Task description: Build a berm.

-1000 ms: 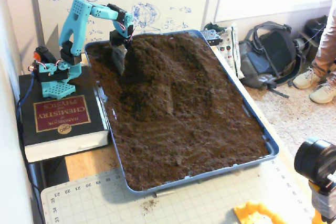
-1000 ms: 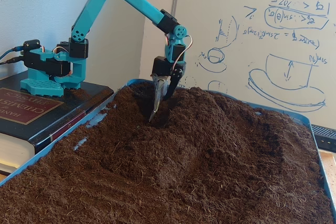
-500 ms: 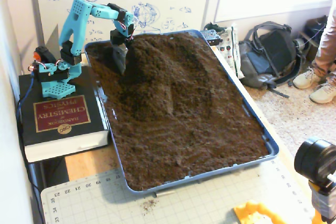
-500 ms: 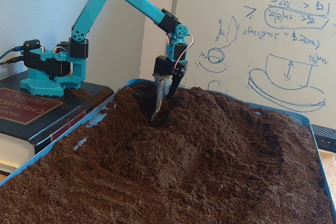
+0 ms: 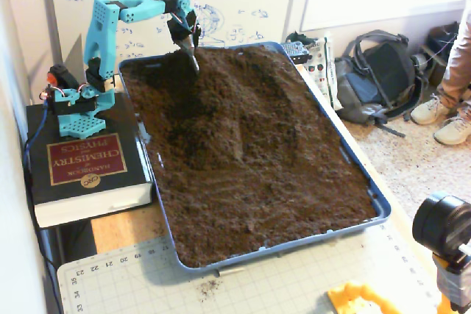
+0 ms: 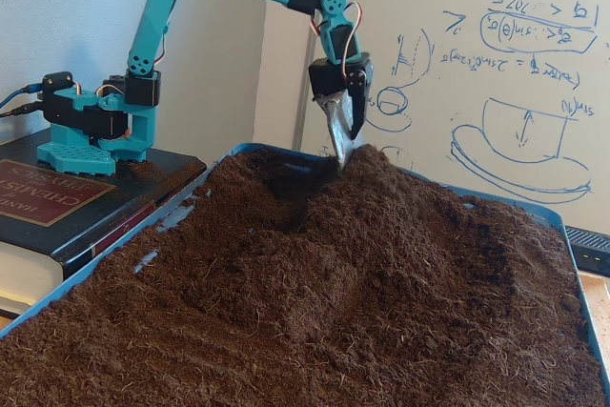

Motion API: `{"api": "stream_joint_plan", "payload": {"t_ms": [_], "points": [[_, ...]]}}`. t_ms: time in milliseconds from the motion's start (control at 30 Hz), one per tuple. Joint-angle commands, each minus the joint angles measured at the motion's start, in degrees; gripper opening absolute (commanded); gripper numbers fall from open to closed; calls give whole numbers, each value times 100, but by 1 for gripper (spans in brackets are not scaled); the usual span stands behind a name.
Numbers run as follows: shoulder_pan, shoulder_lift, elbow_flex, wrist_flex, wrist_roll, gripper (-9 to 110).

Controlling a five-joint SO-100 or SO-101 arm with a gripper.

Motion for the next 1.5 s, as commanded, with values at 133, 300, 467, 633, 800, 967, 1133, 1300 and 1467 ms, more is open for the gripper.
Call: {"api": "stream_joint_plan", "payload": {"t_ms": [133, 300, 467, 633, 800, 967, 1133, 1300, 1467], "points": [[220, 1160, -501, -9, 70, 0], [352, 2004, -123, 527, 9, 0], [765, 3305, 1063, 1529, -141, 0], [1661, 4500, 2470, 1819, -1187, 0], [3076, 5300, 3674, 1811, -2839, 0], [4342, 5282, 4456, 1793, -4772, 1], [5353, 4526, 4711, 1793, -6354, 1], [5511, 3278, 4412, 1354, -7031, 1], [5502, 2285, 3964, 466, -7031, 1]]}}
